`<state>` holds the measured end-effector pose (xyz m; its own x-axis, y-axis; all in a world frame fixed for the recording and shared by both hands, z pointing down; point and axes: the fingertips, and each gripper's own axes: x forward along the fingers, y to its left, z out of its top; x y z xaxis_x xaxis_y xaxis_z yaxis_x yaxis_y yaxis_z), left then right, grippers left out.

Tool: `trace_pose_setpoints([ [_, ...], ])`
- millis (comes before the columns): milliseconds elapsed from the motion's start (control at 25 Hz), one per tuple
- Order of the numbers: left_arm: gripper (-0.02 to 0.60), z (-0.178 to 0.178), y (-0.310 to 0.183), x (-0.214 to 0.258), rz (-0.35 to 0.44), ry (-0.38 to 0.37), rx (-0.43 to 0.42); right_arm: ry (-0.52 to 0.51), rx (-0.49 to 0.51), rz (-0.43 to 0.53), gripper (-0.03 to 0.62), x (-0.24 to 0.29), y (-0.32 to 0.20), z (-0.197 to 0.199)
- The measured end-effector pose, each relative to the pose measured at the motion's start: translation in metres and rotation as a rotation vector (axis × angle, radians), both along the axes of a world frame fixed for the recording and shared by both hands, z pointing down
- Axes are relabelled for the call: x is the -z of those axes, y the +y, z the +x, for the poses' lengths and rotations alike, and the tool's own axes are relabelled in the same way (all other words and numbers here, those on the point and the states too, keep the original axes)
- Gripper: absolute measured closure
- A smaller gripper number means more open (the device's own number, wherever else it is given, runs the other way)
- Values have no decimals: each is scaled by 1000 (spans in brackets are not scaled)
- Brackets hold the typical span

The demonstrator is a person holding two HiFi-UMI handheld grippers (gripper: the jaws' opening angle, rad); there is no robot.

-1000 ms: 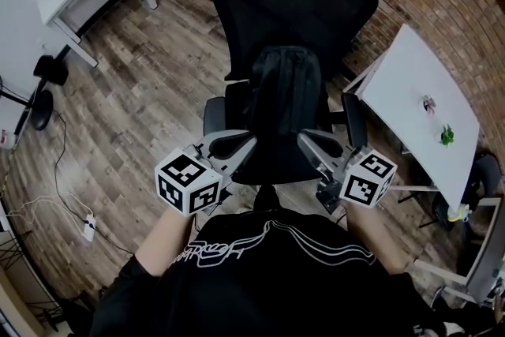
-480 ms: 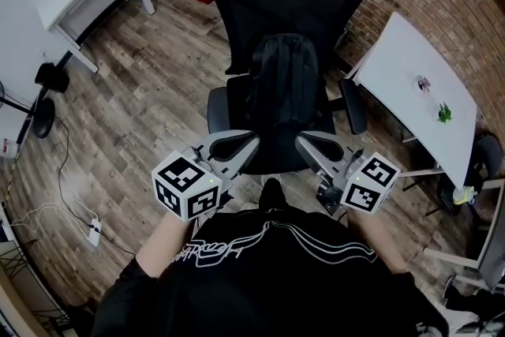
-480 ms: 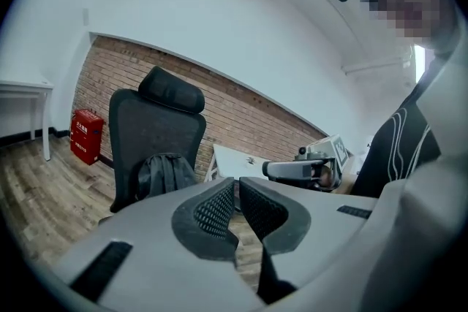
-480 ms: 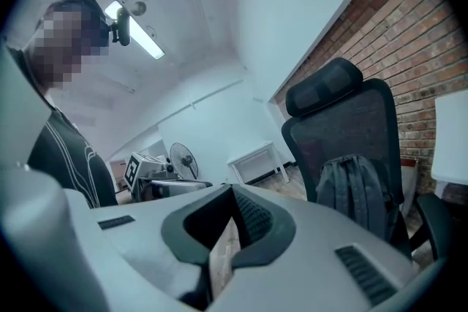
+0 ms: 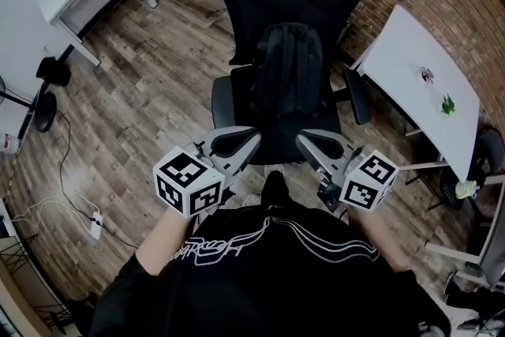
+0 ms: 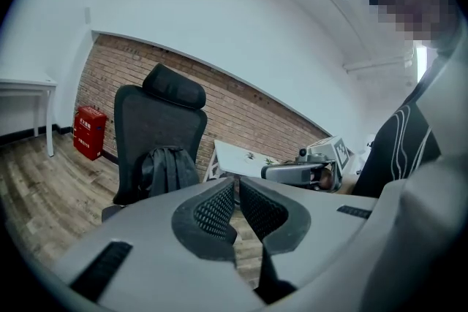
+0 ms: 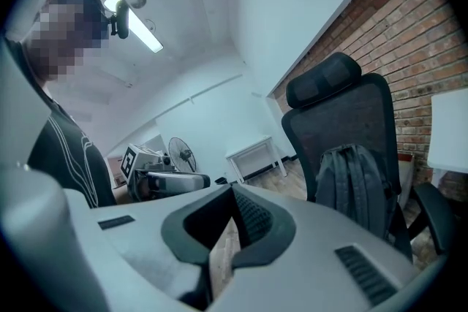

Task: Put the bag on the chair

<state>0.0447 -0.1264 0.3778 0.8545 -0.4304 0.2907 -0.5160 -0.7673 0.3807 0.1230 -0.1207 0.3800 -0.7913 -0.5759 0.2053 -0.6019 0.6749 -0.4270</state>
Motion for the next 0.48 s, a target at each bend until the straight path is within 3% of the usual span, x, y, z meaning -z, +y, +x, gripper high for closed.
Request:
trace_pose_setpoints([
  [480,537,-6,2,-20,-27,-32,13,-67,-2,-59,599,-18,1,-6],
])
